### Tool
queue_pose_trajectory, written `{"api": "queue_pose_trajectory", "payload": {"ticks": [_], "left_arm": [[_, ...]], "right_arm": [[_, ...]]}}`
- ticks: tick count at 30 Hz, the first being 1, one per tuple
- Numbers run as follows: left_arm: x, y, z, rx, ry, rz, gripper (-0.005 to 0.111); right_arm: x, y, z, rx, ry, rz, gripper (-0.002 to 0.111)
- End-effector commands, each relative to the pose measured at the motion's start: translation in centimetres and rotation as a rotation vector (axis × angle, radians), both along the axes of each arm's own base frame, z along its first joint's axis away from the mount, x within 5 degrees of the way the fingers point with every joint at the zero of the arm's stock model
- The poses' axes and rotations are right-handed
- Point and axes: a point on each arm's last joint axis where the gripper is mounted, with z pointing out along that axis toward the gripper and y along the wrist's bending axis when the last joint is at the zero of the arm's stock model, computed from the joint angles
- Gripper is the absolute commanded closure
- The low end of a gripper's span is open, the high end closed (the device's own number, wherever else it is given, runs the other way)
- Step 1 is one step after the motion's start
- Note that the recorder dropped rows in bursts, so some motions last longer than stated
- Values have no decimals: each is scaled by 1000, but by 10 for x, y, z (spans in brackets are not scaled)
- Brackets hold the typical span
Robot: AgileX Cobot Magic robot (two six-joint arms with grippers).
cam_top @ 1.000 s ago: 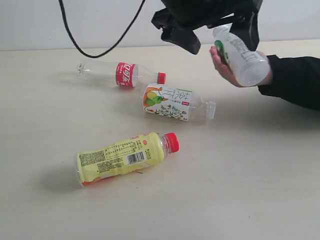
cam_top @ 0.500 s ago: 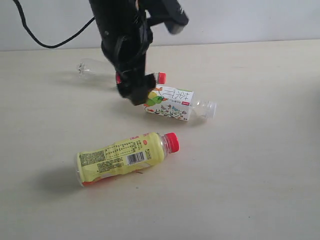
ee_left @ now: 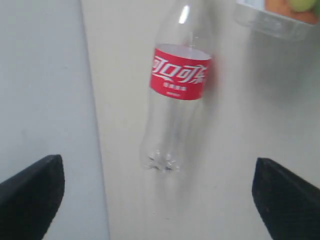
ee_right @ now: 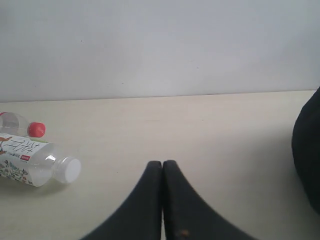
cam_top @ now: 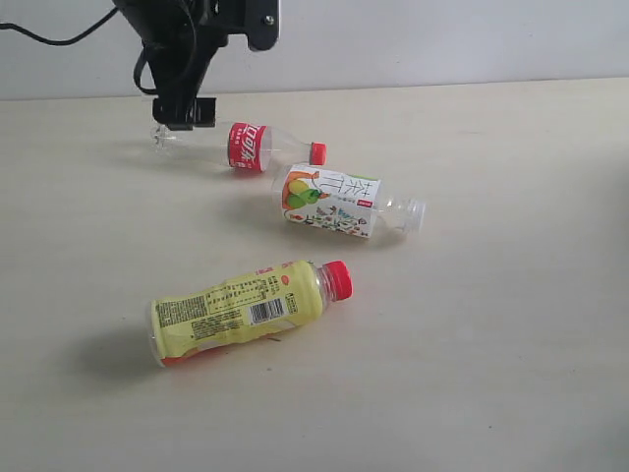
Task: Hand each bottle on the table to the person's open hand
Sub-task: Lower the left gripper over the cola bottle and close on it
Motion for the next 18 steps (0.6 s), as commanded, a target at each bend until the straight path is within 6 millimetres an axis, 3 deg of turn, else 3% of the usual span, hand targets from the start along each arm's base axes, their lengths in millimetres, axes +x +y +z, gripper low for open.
{"api": "queue_pose_trajectory", "payload": {"ticks": [1,9,18], "left_arm": [[19,20,7,-48,-96,-23,10],[20,35,3,22,-36,-21,10],[15,35,-1,-2,37,15,10]], "right_arm": [[0,0,-1,-11,-7,3,108],[0,0,-1,-11,-7,3,108],[0,0,-1,-11,-7,3,108]]}}
